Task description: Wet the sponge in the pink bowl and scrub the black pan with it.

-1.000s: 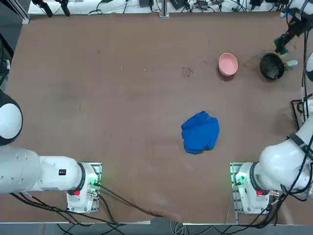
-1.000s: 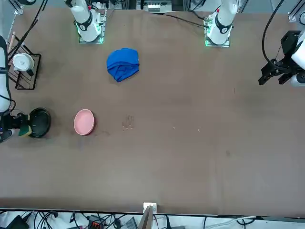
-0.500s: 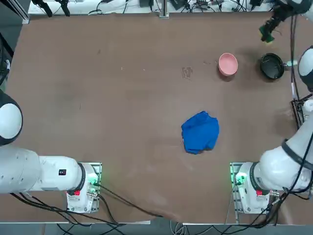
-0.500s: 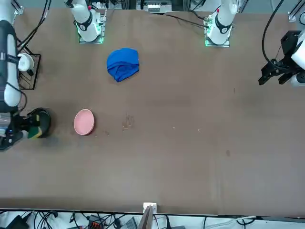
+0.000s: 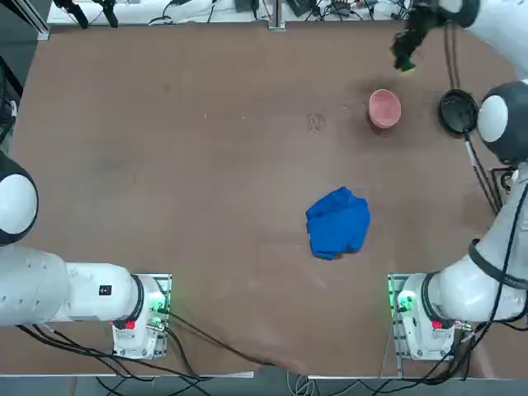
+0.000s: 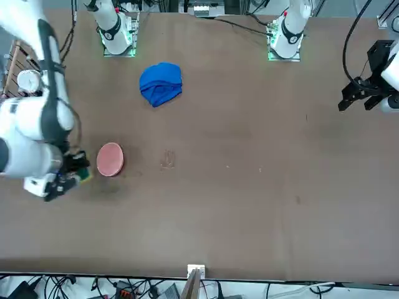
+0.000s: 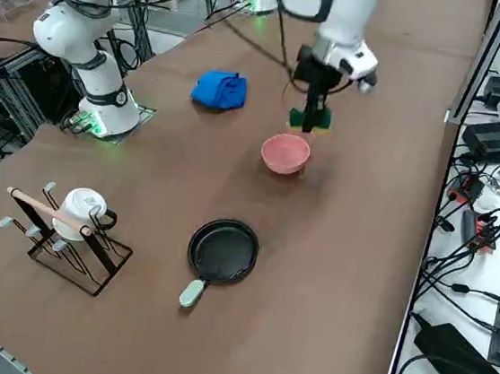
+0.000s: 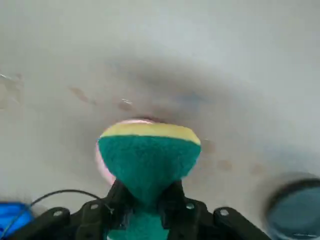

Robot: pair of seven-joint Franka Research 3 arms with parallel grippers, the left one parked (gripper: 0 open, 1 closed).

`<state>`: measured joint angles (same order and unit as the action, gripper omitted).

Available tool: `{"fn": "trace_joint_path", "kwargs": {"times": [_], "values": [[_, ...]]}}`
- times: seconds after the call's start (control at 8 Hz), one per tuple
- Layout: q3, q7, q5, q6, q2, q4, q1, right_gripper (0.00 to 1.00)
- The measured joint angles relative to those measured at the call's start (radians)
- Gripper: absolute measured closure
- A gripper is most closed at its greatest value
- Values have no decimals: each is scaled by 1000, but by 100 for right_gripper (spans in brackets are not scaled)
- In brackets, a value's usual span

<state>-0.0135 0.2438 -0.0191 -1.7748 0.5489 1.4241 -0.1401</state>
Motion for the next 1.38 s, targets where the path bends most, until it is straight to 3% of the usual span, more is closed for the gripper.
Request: {"fn": "trace_joint_path", "kwargs": {"times": [0.38,0.75,1.38], "values": [[0,-282,-19,-56,52,22,-180,72],[-3,-439,-122,-97,108,29,-245,71],[-5,-718,-126,-219,201,38,-364,69]]}}
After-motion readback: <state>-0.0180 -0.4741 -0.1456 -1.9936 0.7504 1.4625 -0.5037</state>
